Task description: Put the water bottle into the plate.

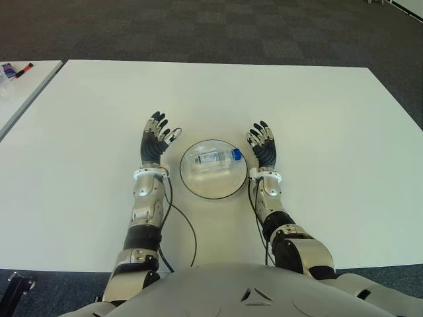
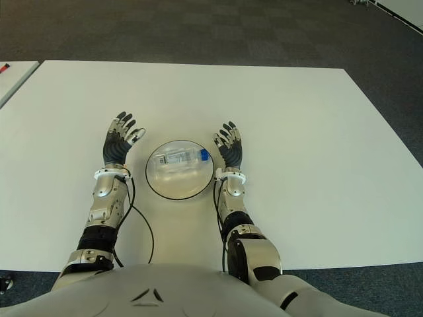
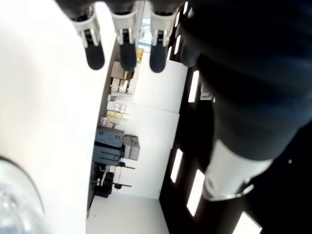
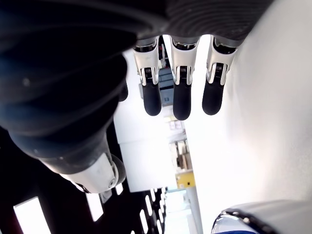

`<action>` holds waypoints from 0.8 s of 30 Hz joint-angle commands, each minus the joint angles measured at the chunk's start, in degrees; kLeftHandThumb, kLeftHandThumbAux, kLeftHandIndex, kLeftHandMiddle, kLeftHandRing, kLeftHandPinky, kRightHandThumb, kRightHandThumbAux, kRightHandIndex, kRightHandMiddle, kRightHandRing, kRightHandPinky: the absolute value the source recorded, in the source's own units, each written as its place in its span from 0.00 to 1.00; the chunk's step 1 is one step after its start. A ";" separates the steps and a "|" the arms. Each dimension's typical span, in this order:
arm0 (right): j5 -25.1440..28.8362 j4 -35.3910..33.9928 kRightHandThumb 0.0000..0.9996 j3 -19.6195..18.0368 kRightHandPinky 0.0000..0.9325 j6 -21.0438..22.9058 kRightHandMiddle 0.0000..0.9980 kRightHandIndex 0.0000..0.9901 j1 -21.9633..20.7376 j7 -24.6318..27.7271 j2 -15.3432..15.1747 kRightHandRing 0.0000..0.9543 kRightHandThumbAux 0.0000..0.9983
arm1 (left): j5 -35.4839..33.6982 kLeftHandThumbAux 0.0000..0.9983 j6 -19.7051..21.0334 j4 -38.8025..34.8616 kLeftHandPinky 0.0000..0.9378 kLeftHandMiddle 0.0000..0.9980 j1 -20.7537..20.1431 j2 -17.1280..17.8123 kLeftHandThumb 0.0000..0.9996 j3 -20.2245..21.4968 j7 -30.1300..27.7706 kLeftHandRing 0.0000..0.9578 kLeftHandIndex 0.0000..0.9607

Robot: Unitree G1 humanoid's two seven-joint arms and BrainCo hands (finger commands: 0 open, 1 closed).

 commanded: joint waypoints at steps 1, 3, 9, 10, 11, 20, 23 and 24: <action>-0.17 1.93 0.05 0.01 0.23 2.81 0.18 0.12 3.98 -0.61 1.55 0.20 0.76 | 1.42 0.86 2.57 -1.86 0.19 0.15 3.08 -1.30 0.04 -1.34 1.43 0.15 0.15; -0.23 1.89 0.04 0.06 0.22 2.83 0.17 0.12 3.99 -0.66 1.55 0.19 0.74 | 1.84 0.86 3.00 -2.35 0.18 0.15 4.09 -1.61 0.03 -1.75 1.58 0.15 0.15; -0.74 1.29 0.04 0.34 0.20 3.18 0.14 0.11 4.32 -1.02 1.66 0.16 0.72 | 1.93 0.85 7.41 -5.25 0.17 0.13 6.18 -1.47 0.02 -3.12 1.66 0.14 0.14; -0.81 1.16 0.04 0.36 0.19 3.16 0.14 0.10 4.37 -1.05 1.70 0.15 0.71 | 1.99 0.85 8.07 -5.68 0.17 0.13 6.42 -1.48 0.02 -3.29 1.74 0.13 0.14; -0.85 1.07 0.04 0.35 0.19 3.13 0.13 0.10 4.41 -1.05 1.74 0.15 0.71 | 2.03 0.85 8.45 -5.98 0.16 0.13 6.58 -1.49 0.02 -3.38 1.79 0.13 0.13; -0.98 0.31 0.03 0.47 0.16 2.57 0.10 0.08 4.85 -0.58 1.87 0.11 0.70 | 1.78 0.85 12.15 -8.72 0.15 0.11 8.30 -2.21 0.01 -4.24 2.61 0.11 0.12; -1.14 0.17 0.03 0.60 0.16 2.36 0.10 0.08 4.94 -0.64 1.85 0.11 0.70 | 1.34 0.84 14.24 -9.76 0.14 0.10 8.71 -2.54 0.01 -4.39 3.07 0.10 0.10; -1.23 0.09 0.03 0.66 0.16 2.35 0.10 0.08 4.98 -0.72 1.84 0.11 0.71 | 1.09 0.84 15.20 -10.15 0.14 0.10 8.80 -2.70 0.01 -4.39 3.31 0.10 0.10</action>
